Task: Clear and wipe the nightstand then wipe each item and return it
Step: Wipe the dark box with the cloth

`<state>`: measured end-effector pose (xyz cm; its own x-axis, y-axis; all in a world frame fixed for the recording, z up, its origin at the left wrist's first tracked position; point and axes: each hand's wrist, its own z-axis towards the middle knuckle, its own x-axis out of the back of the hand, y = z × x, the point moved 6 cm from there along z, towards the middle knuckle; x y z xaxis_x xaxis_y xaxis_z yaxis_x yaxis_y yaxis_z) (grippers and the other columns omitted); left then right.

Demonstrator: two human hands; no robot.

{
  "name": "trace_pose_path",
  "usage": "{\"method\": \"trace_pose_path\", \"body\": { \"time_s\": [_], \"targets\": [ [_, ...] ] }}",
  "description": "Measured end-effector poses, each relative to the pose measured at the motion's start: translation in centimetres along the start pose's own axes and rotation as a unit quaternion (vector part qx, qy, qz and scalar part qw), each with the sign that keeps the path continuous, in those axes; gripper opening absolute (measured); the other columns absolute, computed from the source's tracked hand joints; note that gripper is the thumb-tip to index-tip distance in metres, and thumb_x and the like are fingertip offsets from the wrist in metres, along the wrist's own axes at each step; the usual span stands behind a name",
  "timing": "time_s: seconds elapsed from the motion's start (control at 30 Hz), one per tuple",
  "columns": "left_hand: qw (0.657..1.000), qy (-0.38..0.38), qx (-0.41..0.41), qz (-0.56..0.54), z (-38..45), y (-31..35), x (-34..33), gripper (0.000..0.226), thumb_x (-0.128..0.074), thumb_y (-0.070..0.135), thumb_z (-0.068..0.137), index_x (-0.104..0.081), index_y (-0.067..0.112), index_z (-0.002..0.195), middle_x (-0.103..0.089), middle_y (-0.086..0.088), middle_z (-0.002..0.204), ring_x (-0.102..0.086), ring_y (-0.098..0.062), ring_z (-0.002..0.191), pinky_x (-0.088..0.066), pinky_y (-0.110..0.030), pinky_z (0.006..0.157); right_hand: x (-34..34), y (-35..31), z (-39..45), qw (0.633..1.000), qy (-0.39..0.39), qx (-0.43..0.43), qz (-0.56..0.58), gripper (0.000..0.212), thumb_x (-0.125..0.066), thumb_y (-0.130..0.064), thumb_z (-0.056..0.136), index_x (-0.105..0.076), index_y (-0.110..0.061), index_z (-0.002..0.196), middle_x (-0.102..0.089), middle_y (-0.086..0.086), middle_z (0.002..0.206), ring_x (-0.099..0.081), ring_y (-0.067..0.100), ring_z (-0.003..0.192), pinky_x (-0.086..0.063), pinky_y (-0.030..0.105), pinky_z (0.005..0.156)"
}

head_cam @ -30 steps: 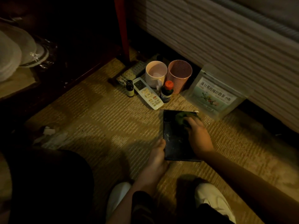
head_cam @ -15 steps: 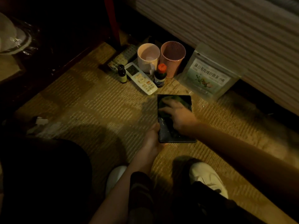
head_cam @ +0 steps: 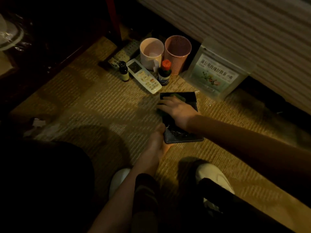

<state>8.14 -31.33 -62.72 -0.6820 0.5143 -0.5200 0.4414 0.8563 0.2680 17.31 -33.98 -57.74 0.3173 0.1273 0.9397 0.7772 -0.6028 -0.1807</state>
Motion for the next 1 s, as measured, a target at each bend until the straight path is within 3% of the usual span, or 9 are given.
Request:
{"method": "trace_pose_path", "body": {
  "time_s": [0.13, 0.27, 0.4, 0.57, 0.63, 0.73, 0.87, 0.97, 1.0],
  "targets": [
    [1.000, 0.016, -0.016, -0.001, 0.7, -0.1, 0.4, 0.039, -0.033, 0.018, 0.103, -0.042, 0.005, 0.138, -0.052, -0.014, 0.135, -0.058, -0.025, 0.100, -0.049, -0.035, 0.077, 0.0, -0.7, -0.1, 0.998, 0.047, -0.006, 0.050, 0.046, -0.050, -0.003, 0.090, -0.045, -0.006, 0.136, -0.036, 0.014, 0.148, -0.025, 0.030, 0.140, -0.024, 0.038, 0.111],
    [0.999, -0.023, -0.003, -0.043, 0.9, -0.4, -0.6, 0.041, -0.026, 0.021, 0.104, -0.043, 0.002, 0.136, -0.050, -0.017, 0.134, -0.048, -0.033, 0.121, -0.034, -0.042, 0.105, -0.8, 0.8, -2.0, 0.996, 0.083, -0.039, 0.019, 0.035, -0.046, -0.007, 0.085, -0.061, 0.000, 0.115, -0.057, 0.020, 0.128, -0.050, 0.039, 0.122, -0.045, 0.046, 0.096],
    [0.999, -0.002, -0.033, 0.017, 1.3, -0.4, 0.2, 0.030, -0.026, 0.014, 0.105, -0.055, 0.007, 0.098, -0.059, -0.013, 0.097, -0.057, -0.023, 0.081, -0.046, -0.040, 0.081, -0.8, 3.9, -5.3, 0.988, 0.085, -0.130, 0.000, 0.043, -0.032, -0.018, 0.086, -0.062, 0.000, 0.111, -0.058, 0.021, 0.123, -0.053, 0.039, 0.118, -0.048, 0.048, 0.092],
    [0.995, -0.001, -0.051, 0.086, 1.4, -0.2, 0.7, 0.028, -0.030, 0.015, 0.104, -0.057, 0.013, 0.097, -0.063, -0.008, 0.097, -0.061, -0.019, 0.083, -0.050, -0.037, 0.078, 1.2, 7.1, -8.6, 0.956, 0.106, -0.270, 0.031, 0.037, -0.063, -0.014, 0.083, -0.057, -0.008, 0.120, -0.050, 0.011, 0.129, -0.044, 0.032, 0.119, -0.043, 0.044, 0.095],
    [0.991, -0.005, -0.074, 0.114, 1.2, -0.1, 0.9, 0.027, -0.030, 0.017, 0.103, -0.057, 0.014, 0.107, -0.065, -0.010, 0.107, -0.062, -0.023, 0.095, -0.048, -0.043, 0.092, 3.2, 7.6, -9.3, 0.923, 0.166, -0.325, 0.121, 0.037, -0.060, -0.008, 0.083, -0.059, -0.007, 0.120, -0.055, 0.013, 0.122, -0.049, 0.032, 0.115, -0.043, 0.042, 0.095],
    [0.986, -0.021, -0.111, 0.122, 1.0, 0.1, 1.3, 0.032, -0.032, 0.020, 0.103, -0.051, 0.013, 0.128, -0.060, -0.010, 0.126, -0.057, -0.025, 0.116, -0.042, -0.045, 0.104, 5.1, 8.3, -10.1, 0.822, 0.219, -0.400, 0.342, 0.030, -0.048, -0.004, 0.089, -0.064, -0.008, 0.115, -0.061, 0.008, 0.105, -0.057, 0.024, 0.101, -0.046, 0.032, 0.086],
    [0.982, -0.073, -0.144, 0.094, -0.4, 1.5, 0.7, 0.033, -0.032, 0.020, 0.102, -0.051, 0.011, 0.127, -0.068, -0.002, 0.109, -0.067, -0.014, 0.095, -0.055, -0.028, 0.074, 5.1, 9.0, -10.3, 0.724, 0.221, -0.433, 0.490, 0.020, -0.049, -0.020, 0.093, -0.064, -0.010, 0.101, -0.063, 0.009, 0.095, -0.060, 0.025, 0.087, -0.049, 0.039, 0.076],
    [0.977, -0.104, -0.174, 0.071, -1.3, 2.6, 0.4, 0.028, -0.031, 0.014, 0.101, -0.055, 0.014, 0.116, -0.071, 0.000, 0.100, -0.067, -0.013, 0.091, -0.055, -0.025, 0.074, 4.5, 8.4, -9.9, 0.627, 0.220, -0.415, 0.622, 0.023, -0.055, -0.023, 0.092, -0.062, -0.003, 0.100, -0.064, 0.012, 0.089, -0.063, 0.024, 0.080, -0.051, 0.031, 0.066],
    [0.975, -0.115, -0.180, 0.066, -1.7, 2.9, 0.2, 0.028, -0.031, 0.013, 0.101, -0.055, 0.014, 0.115, -0.071, 0.000, 0.100, -0.067, -0.013, 0.093, -0.056, -0.027, 0.076, 4.5, 8.0, -9.6, 0.624, 0.208, -0.388, 0.645, 0.024, -0.057, -0.024, 0.091, -0.061, -0.002, 0.099, -0.064, 0.013, 0.085, -0.062, 0.023, 0.073, -0.051, 0.028, 0.060]
  ]
}}
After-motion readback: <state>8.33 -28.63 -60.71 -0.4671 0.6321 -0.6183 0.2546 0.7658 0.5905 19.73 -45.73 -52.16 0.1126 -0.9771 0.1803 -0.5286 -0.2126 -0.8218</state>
